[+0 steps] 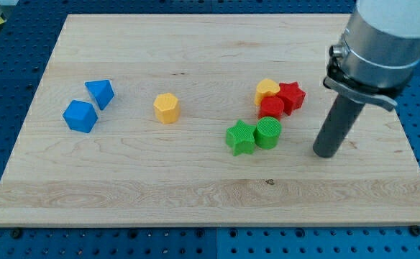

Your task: Push the green circle towards down

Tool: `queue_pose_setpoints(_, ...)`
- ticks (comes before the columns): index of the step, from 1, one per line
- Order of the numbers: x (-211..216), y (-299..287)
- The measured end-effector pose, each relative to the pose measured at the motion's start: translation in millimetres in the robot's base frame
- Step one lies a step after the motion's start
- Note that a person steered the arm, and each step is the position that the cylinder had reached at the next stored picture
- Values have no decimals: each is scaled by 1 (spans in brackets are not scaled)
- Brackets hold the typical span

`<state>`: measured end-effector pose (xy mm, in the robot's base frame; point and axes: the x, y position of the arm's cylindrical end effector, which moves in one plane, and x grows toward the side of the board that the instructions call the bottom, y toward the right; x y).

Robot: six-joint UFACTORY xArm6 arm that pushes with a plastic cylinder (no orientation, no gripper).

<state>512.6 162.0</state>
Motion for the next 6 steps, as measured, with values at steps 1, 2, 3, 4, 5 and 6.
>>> queue_pose_setpoints(1,-25,0)
queue_pose_setpoints(2,-48,-11)
queue_pose_setpoints(3,-50,-37)
queue_pose_setpoints(4,-34,-62)
queue_pose_setpoints(5,-17,-74)
queue_pose_setpoints(6,-10,-75)
